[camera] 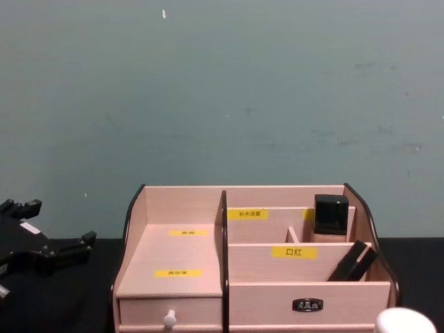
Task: Pick up the facial cleanser and watermelon frost from the table and place them into the tiered storage box.
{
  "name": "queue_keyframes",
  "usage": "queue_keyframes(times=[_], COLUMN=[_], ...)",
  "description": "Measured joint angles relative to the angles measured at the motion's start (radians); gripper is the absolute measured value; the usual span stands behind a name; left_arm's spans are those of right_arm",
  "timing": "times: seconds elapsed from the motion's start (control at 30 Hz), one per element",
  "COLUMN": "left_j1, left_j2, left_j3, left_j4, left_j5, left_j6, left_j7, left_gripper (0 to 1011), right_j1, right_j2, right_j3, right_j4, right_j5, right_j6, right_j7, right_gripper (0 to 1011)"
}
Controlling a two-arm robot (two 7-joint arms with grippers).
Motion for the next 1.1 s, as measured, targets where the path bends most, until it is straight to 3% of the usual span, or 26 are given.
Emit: queue_keyframes(times=[0.63, 0.77, 1.03, 1.1], left_j1=[0.0, 0.0, 0.0, 0.0], left_j2=[0.0, 0.0, 0.0, 0.0], left_j3=[0.0, 0.0, 0.0, 0.0], left_j4=[0.0, 0.0, 0.0, 0.0], left_j5=[0.0, 0.0, 0.0, 0.0], left_j6=[0.0, 0.0, 0.0, 0.0], left_j7=[0.0, 0.0, 0.0, 0.0], left_gripper=[1001, 1001, 1001, 1001], right_j1=[0.003, 0.002, 0.002, 0.001], right_j2=[-0.005, -0.005, -0.004, -0.004], right_j3=[-0.001, -0.001, 0.0, 0.0], right_j4=[0.0, 0.0, -0.001, -0.001], right_j5=[-0.008, -0.007, -0.006, -0.006], right_j6=[0.004, 0.003, 0.003, 0.002], right_j7=[-0.005, -0.005, -0.005, -0.004], right_gripper=[1002, 942, 724, 715])
